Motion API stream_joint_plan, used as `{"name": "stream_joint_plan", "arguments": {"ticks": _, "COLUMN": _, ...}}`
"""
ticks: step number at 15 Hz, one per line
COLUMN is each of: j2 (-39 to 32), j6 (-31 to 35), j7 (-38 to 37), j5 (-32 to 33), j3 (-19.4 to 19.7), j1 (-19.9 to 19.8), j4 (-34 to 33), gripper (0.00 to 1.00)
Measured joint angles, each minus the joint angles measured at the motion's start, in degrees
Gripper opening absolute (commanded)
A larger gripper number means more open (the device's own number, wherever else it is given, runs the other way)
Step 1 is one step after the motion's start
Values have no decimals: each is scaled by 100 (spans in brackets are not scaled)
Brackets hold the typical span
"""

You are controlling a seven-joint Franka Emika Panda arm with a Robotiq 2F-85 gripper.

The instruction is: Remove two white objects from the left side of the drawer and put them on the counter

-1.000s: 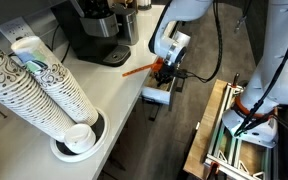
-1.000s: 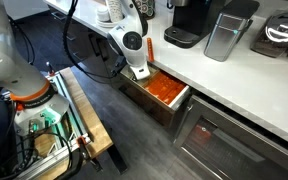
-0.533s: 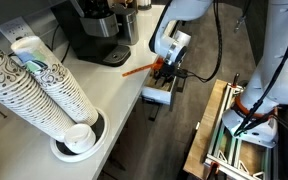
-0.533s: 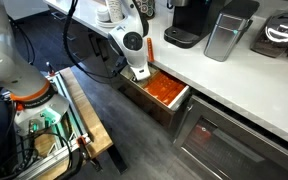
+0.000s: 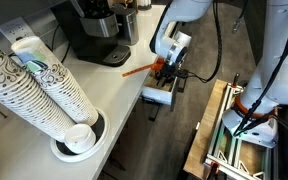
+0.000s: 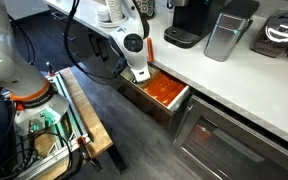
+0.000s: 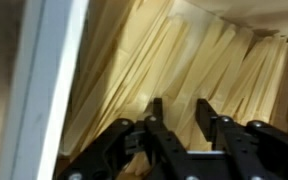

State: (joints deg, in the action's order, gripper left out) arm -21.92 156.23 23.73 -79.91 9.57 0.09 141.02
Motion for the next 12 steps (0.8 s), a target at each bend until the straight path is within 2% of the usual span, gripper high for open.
{"name": "stream_joint_plan", "arguments": {"ticks": 4, "j2": 13, "j6": 0, "j7": -33, "j5": 65, "j3": 14, "j1": 0, "j4": -10, "gripper": 2}}
{"name": "stream_joint_plan", "arguments": {"ticks": 5, "j2": 7, "j6": 0, "j7": -38, "j5": 75, "j3": 18, "j1": 0, "j4": -13, "gripper": 8}}
{"name": "stream_joint_plan", "arguments": {"ticks": 12, "j2": 72, "j6": 81, "j7": -40, "j5": 168, "j3": 41, "j1": 21, "j4": 19, "gripper": 8}}
